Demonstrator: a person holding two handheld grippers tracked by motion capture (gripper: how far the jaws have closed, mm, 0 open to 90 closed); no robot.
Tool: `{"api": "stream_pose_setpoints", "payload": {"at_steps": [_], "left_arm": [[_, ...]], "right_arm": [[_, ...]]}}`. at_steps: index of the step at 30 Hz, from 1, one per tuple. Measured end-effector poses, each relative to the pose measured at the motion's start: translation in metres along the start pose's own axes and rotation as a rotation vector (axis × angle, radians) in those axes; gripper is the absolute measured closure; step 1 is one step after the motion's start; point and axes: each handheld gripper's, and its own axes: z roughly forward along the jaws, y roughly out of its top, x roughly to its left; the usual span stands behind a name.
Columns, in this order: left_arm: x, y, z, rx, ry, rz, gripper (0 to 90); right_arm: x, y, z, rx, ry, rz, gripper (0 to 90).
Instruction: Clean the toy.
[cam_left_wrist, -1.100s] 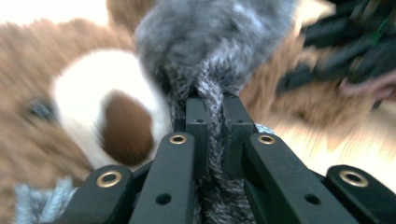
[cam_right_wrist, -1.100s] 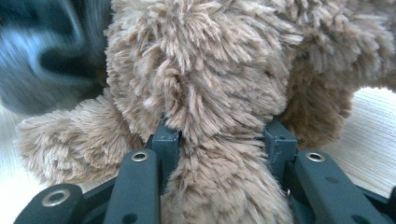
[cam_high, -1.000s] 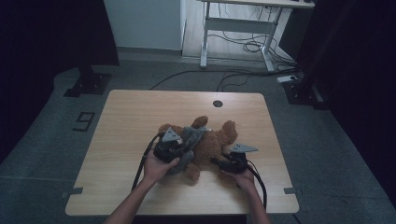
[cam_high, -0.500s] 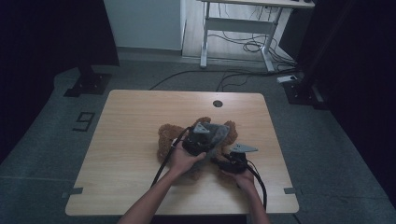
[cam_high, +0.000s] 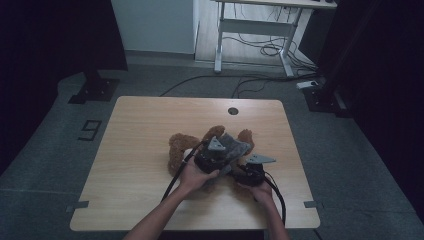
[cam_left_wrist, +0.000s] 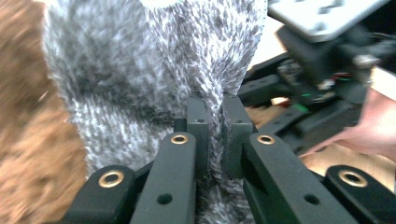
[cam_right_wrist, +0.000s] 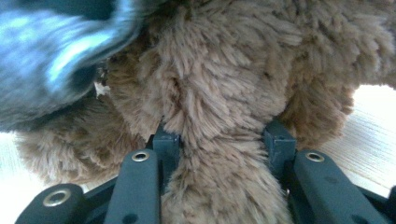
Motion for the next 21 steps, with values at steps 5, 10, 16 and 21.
{"api": "stream_pose_setpoints", "payload": {"at_steps": [5, 10, 16, 21], "left_arm": [[0.001, 0.002, 0.021, 0.056, 0.003, -0.006, 83.6], [0.020, -0.008, 0.014, 0.015, -0.014, -0.090, 83.6], [0.033, -0.011, -0.016, -0.014, 0.118, -0.069, 83.7], [0.065, -0.023, -0.044, -0.039, 0.177, -0.154, 83.7]], "right_arm": [[0.000, 0.000, -0.001, 0.000, 0.001, 0.004, 59.3], [0.000, 0.000, 0.000, -0.007, 0.002, 0.000, 59.2], [0.000, 0.000, -0.001, -0.008, 0.003, 0.005, 59.2], [-0.001, -0.001, -0.001, -0.010, 0.009, 0.009, 59.2]]}}
